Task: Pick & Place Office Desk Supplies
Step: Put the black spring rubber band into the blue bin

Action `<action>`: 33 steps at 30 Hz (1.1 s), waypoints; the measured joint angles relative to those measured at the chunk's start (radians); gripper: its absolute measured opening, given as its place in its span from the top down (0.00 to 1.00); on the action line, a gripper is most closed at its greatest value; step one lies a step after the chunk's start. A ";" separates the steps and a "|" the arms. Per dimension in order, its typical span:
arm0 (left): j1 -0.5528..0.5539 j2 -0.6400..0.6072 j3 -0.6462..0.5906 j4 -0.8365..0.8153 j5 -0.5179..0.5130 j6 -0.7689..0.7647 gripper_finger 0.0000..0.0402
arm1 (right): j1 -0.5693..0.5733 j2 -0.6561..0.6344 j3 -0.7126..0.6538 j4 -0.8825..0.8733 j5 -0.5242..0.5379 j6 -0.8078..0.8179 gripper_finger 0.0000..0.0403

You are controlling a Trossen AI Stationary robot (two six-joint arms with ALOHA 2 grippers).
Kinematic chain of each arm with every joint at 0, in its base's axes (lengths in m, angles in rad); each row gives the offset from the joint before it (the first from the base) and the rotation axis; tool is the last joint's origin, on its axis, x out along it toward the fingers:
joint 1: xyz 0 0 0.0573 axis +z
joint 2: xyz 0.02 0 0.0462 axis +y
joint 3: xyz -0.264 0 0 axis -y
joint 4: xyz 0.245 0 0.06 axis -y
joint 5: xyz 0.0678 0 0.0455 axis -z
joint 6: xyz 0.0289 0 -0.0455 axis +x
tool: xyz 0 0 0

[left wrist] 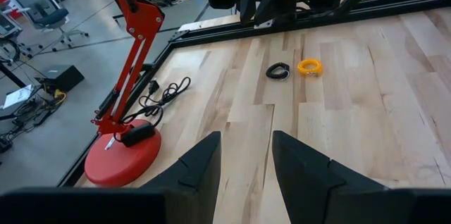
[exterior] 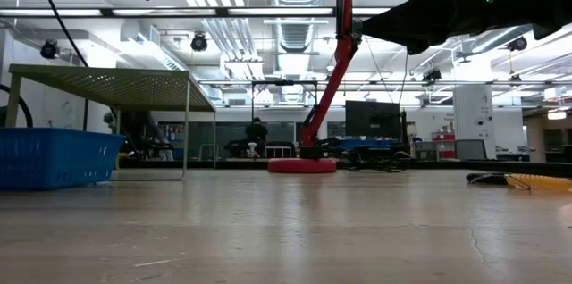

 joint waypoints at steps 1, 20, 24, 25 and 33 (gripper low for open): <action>0.000 0.000 0.000 0.000 0.000 0.000 0.67 | 0.000 0.000 0.000 0.000 0.000 0.000 0.83; 0.000 0.000 0.000 0.000 -0.002 0.003 0.67 | 0.002 -0.013 0.143 -0.641 0.010 0.528 0.83; 0.000 0.000 0.000 -0.001 -0.002 0.003 0.67 | 0.002 0.009 0.304 -1.144 0.032 0.828 0.83; 0.000 0.001 0.000 -0.002 -0.002 0.003 0.67 | 0.004 0.015 0.340 -1.246 0.032 0.878 0.83; 0.000 0.000 0.000 -0.007 0.000 0.003 0.67 | 0.009 0.045 0.478 -1.491 -0.117 1.130 0.83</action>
